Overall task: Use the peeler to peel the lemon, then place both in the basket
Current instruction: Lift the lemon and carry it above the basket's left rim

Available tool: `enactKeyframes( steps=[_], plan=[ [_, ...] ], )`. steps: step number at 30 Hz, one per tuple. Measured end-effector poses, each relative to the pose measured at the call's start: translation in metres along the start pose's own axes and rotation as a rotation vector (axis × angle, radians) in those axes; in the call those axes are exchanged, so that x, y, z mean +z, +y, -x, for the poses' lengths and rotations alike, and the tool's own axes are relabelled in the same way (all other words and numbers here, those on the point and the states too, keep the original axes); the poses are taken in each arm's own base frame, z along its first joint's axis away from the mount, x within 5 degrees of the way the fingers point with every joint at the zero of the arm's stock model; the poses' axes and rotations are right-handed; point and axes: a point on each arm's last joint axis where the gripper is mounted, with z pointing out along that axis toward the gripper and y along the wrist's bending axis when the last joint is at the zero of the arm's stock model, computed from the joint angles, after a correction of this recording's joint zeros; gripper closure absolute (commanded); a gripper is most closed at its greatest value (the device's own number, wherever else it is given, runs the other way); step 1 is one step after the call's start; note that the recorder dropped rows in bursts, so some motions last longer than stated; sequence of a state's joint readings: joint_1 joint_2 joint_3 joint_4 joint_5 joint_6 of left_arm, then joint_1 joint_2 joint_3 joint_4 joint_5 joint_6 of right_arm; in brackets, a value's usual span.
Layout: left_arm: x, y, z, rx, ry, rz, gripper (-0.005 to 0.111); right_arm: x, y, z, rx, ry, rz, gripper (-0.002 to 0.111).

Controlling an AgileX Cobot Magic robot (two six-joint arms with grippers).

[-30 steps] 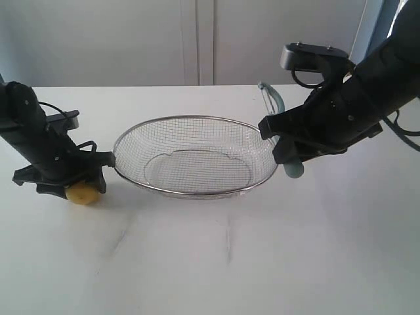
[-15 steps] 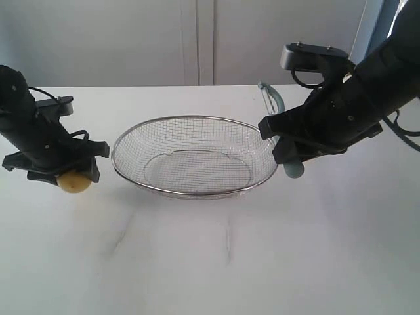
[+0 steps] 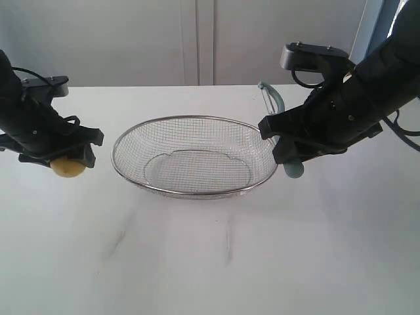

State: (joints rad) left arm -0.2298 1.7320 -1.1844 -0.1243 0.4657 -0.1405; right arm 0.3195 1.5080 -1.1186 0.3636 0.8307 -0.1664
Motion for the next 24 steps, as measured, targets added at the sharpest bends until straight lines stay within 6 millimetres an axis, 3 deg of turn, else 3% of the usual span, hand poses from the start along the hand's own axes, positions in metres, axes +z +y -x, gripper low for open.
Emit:
enactKeyframes(
  steps=[9,24],
  plan=[
    [-0.027,-0.007,0.002,0.08,-0.061,-0.046,0.107,0.0,0.0,0.0,0.0,0.0,0.0,0.108],
    [-0.04,-0.046,0.003,0.268,-0.149,-0.479,0.107,0.0,0.0,0.0,0.0,0.0,0.0,0.108]
  ],
)
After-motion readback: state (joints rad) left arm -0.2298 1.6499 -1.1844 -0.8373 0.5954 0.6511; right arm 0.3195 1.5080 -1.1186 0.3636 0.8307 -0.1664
